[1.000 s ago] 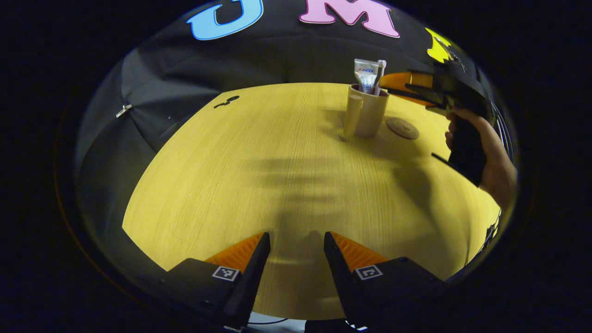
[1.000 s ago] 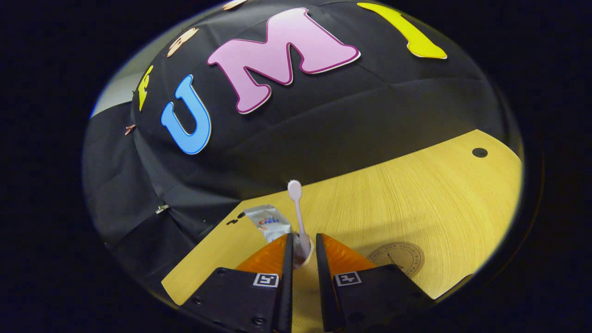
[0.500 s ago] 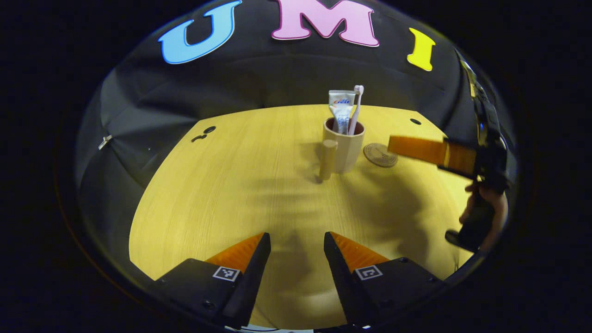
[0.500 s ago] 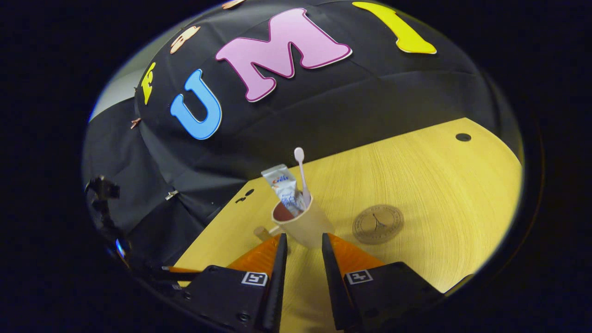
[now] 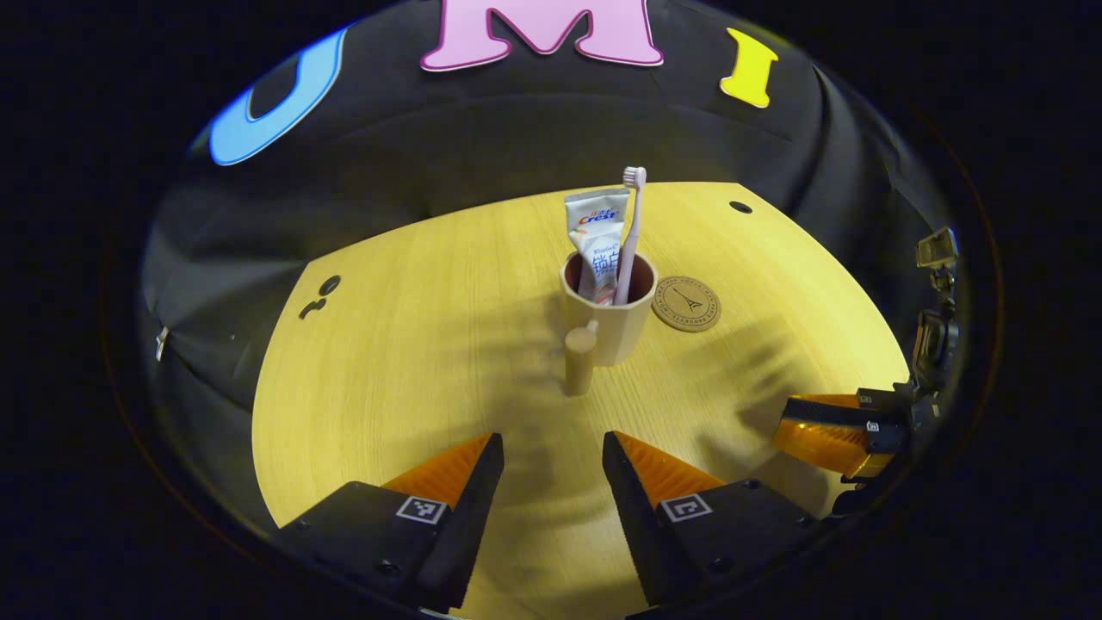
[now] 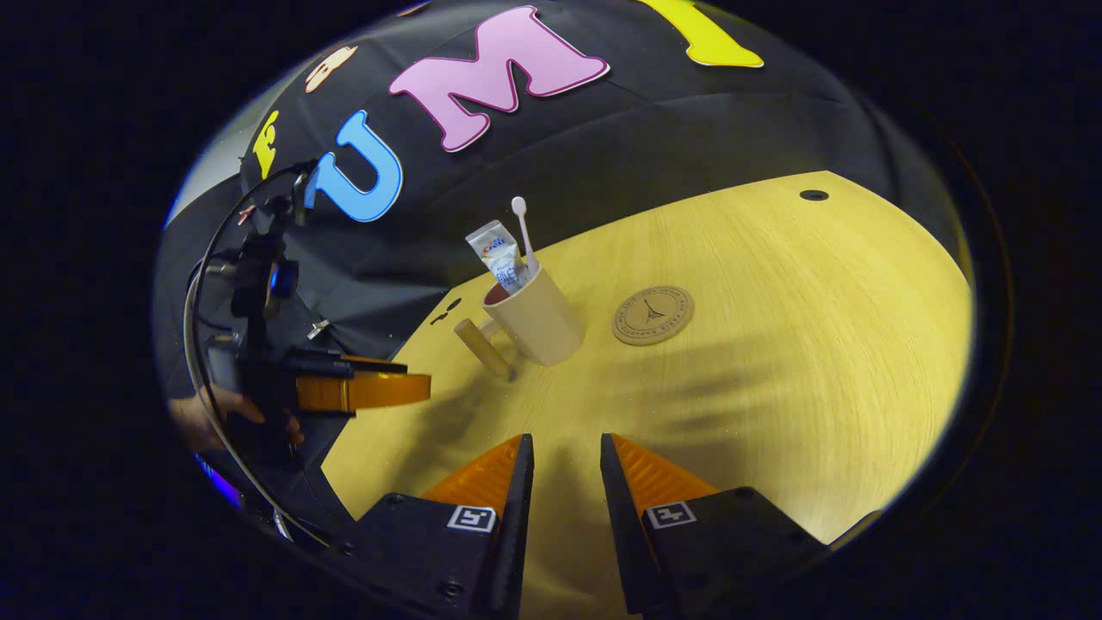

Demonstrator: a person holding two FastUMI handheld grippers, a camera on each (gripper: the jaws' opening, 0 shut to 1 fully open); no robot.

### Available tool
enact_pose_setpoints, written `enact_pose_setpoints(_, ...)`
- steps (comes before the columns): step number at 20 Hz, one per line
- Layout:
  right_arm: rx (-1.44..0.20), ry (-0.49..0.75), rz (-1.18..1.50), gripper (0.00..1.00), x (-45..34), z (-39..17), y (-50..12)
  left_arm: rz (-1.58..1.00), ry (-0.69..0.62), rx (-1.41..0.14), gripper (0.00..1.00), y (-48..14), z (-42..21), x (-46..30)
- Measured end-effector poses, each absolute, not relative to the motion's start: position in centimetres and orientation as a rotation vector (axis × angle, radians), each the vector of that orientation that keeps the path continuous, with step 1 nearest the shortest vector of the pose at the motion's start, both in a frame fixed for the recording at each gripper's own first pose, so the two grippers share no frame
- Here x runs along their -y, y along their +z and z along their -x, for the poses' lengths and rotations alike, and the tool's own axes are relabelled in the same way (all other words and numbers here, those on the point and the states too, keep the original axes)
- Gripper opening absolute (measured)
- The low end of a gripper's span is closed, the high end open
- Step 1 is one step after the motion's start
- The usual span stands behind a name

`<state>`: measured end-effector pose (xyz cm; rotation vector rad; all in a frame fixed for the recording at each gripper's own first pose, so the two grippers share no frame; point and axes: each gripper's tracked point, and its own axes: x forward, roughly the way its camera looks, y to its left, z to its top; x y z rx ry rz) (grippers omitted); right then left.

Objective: Put the toothbrush and toothpaste on the desktop into the cup, then pick up the cup and place it on the coaster on the desktop.

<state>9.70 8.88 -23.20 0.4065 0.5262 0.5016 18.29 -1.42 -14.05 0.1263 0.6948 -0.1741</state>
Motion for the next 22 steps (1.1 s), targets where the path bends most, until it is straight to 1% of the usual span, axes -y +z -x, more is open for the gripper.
enact_pose_setpoints(7, -0.541, 0.433, -0.444, 0.48, -4.9, -10.0, -24.2, -0.260, -0.287, -0.825, 0.75, -14.1, -22.1, 3.0)
enact_pose_setpoints(10, -0.550, 0.414, -0.460, 0.48, -4.0, -10.3, -24.8, -0.295, -0.314, -0.909, 0.74, -15.0, -23.5, 3.5)
enact_pose_setpoints(15, -0.560, 0.395, -0.472, 0.48, -2.9, -11.0, -25.2, -0.367, -0.349, -0.965, 0.72, -15.4, -26.5, 4.6)
enact_pose_setpoints(17, -0.565, 0.389, -0.473, 0.48, -2.5, -11.1, -25.5, -0.379, -0.351, -0.981, 0.67, -15.7, -27.4, 5.1)
enact_pose_setpoints(18, -0.569, 0.387, -0.471, 0.48, -2.3, -11.1, -25.7, -0.378, -0.355, -0.998, 0.59, -16.0, -27.5, 5.2)
enact_pose_setpoints(19, -0.572, 0.384, -0.469, 0.48, -2.1, -11.1, -25.8, -0.376, -0.358, -1.006, 0.55, -16.3, -27.5, 5.5)
enact_pose_setpoints(22, -0.576, 0.376, -0.473, 0.48, -1.8, -11.1, -25.9, -0.377, -0.357, -1.052, 0.35, -17.3, -27.3, 5.6)
